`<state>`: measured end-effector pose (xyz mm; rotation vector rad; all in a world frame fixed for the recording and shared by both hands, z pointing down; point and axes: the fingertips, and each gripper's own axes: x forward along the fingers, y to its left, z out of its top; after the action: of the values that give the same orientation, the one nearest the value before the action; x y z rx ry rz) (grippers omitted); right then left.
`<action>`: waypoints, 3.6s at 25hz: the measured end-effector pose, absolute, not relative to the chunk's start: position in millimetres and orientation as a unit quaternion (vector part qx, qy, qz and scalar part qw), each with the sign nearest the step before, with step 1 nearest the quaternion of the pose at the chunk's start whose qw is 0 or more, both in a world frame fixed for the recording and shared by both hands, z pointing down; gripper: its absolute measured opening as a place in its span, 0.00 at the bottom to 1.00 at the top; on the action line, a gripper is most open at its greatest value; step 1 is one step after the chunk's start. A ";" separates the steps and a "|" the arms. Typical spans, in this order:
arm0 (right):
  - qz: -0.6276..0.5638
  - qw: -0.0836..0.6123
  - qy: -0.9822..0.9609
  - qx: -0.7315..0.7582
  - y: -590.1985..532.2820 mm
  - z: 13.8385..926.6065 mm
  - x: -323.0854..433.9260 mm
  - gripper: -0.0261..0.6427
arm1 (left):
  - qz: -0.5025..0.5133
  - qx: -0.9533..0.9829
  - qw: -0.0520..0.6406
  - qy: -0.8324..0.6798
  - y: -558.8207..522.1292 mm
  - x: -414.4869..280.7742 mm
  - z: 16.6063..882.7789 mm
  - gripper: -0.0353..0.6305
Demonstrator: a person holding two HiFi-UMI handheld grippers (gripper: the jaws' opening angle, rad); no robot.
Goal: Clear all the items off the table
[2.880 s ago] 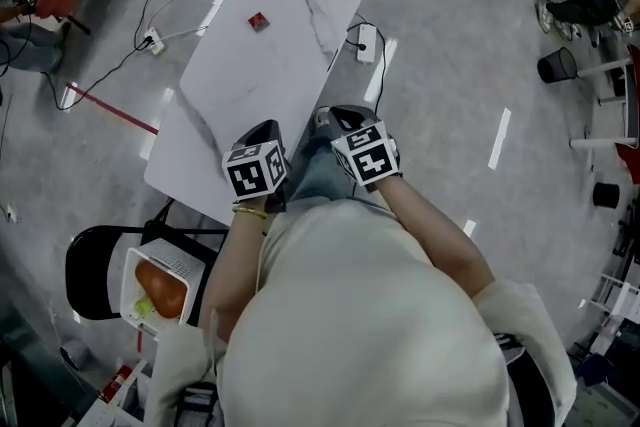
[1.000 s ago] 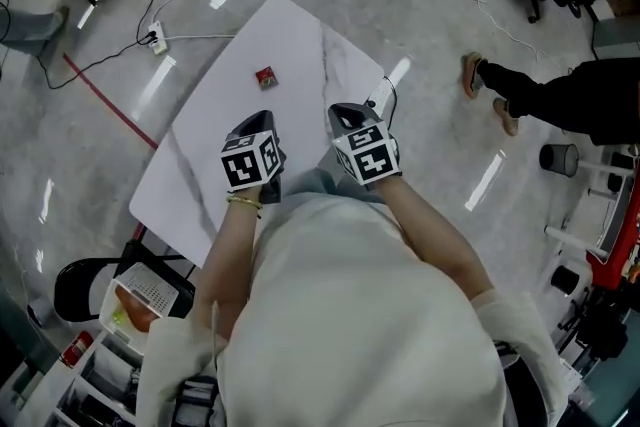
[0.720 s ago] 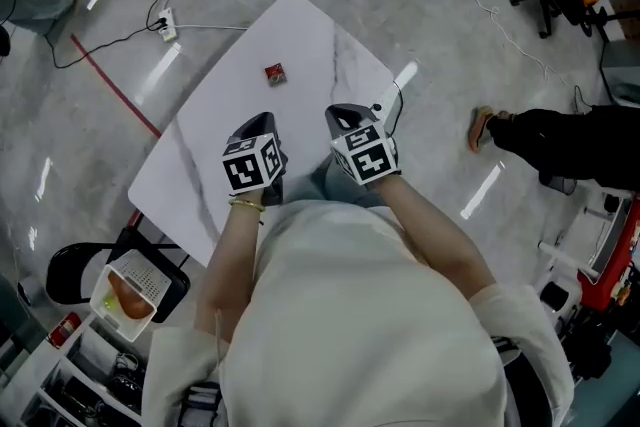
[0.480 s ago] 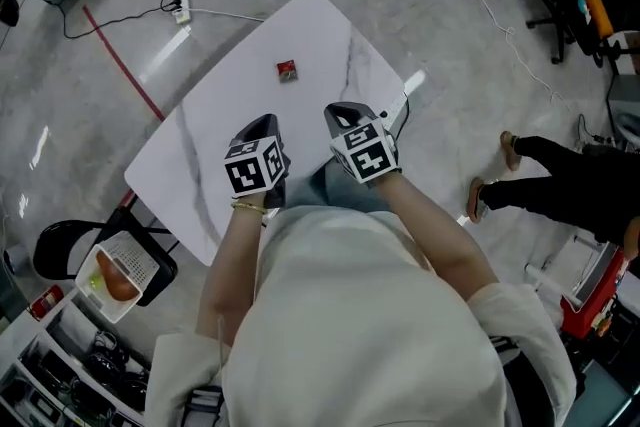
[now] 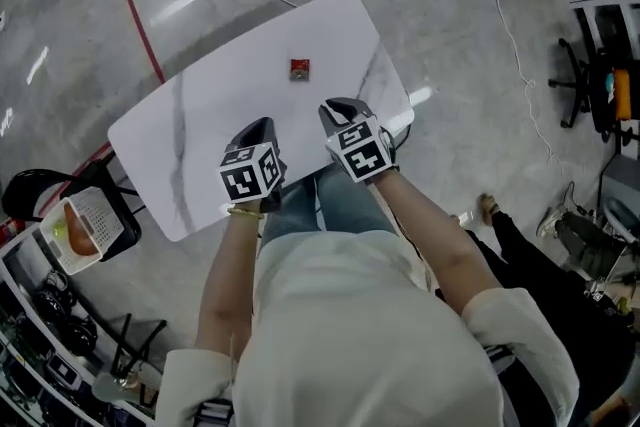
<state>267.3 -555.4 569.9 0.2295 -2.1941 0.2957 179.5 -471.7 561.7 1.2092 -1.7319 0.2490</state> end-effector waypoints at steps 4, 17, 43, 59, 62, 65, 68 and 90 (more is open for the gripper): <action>0.106 0.456 -0.882 0.061 -571.7 592.0 253.3 0.13 | 0.091 0.459 0.503 -0.726 -476.4 177.0 584.6 0.07; 0.099 0.492 -0.865 0.010 -592.4 675.6 215.4 0.26 | 0.070 0.393 0.536 -0.744 -483.2 160.4 646.9 0.07; 0.062 0.544 -0.836 -0.039 -611.6 817.3 155.8 0.56 | 0.045 0.354 0.587 -0.727 -481.7 145.7 750.5 0.07; 0.011 0.573 -0.818 -0.050 -613.1 856.0 156.0 0.61 | 0.036 0.354 0.598 -0.718 -486.3 143.2 771.0 0.07; 0.006 0.569 -0.821 -0.044 -613.1 855.7 155.8 0.60 | 0.035 0.352 0.599 -0.718 -482.8 143.3 771.2 0.07; 0.006 0.570 -0.821 -0.041 -614.5 855.3 156.5 0.58 | 0.036 0.351 0.600 -0.718 -481.1 143.4 770.6 0.07; 0.007 0.570 -0.820 -0.040 -615.4 853.6 155.2 0.53 | 0.034 0.351 0.598 -0.719 -479.6 142.2 767.7 0.07; 0.007 0.572 -0.820 -0.011 -602.4 777.5 173.2 0.10 | 0.027 0.359 0.578 -0.733 -460.8 151.6 704.3 0.07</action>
<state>173.2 -602.4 777.5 -0.0260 -1.9233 0.0168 151.6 -460.8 704.3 0.8393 -1.7142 0.0637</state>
